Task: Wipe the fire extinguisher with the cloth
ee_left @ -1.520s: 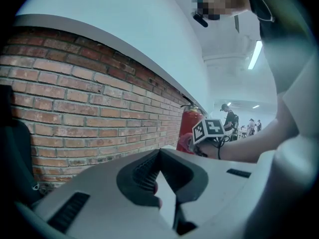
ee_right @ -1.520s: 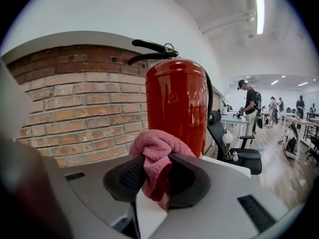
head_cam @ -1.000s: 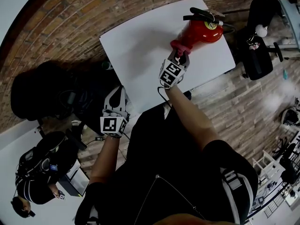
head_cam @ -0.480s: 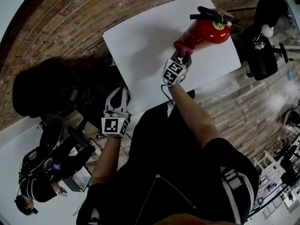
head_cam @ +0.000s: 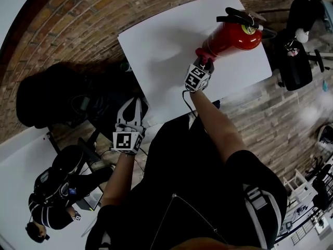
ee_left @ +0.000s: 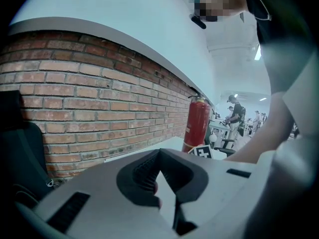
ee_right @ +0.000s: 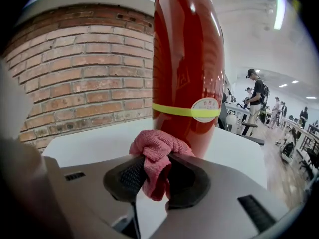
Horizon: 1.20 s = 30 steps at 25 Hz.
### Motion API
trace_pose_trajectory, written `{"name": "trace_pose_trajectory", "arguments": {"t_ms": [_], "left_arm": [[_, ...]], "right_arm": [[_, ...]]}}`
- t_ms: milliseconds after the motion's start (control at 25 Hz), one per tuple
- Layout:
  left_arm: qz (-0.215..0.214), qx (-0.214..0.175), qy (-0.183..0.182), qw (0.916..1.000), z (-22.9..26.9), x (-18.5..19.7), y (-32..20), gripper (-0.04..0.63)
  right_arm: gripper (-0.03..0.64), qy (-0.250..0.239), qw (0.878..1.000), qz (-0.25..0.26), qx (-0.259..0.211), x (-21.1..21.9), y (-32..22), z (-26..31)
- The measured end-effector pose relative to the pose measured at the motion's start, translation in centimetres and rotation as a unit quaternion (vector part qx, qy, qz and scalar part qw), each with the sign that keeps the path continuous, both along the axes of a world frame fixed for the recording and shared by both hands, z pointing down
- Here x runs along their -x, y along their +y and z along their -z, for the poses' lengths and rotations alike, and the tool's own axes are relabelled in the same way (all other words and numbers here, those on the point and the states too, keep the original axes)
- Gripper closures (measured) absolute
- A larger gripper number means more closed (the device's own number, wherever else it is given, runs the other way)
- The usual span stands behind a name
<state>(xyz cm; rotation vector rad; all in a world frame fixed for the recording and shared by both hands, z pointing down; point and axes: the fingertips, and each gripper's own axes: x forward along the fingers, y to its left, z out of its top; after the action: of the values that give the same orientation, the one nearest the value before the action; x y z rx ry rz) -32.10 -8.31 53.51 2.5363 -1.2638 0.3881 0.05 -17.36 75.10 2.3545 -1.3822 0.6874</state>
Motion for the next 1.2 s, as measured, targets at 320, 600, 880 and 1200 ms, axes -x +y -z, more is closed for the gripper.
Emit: {"name": "trace_pose_trajectory", "arguments": {"t_ms": [320,600,880,1200], "left_arm": [[0.002,-0.006,-0.014,0.9999,0.6,0.5,0.0,0.577],[0.003,-0.009,-0.009,0.9999,1.0,0.1,0.3,0.577],[-0.007,-0.018,-0.008,0.9998,1.8,-1.0,0.6,0.577],[-0.017,-0.037,0.012,0.9991,3.4,-2.6,0.7,0.577]], "right_arm": [[0.503,-0.049,0.998,-0.01,0.043,-0.3,0.2,-4.7],[0.503,-0.058,0.997,0.012,0.043,-0.3,0.3,-6.0],[0.503,-0.076,0.995,0.035,0.05,-0.2,0.9,-5.1],[0.503,-0.072,0.987,0.143,-0.033,1.6,1.7,4.4]]}}
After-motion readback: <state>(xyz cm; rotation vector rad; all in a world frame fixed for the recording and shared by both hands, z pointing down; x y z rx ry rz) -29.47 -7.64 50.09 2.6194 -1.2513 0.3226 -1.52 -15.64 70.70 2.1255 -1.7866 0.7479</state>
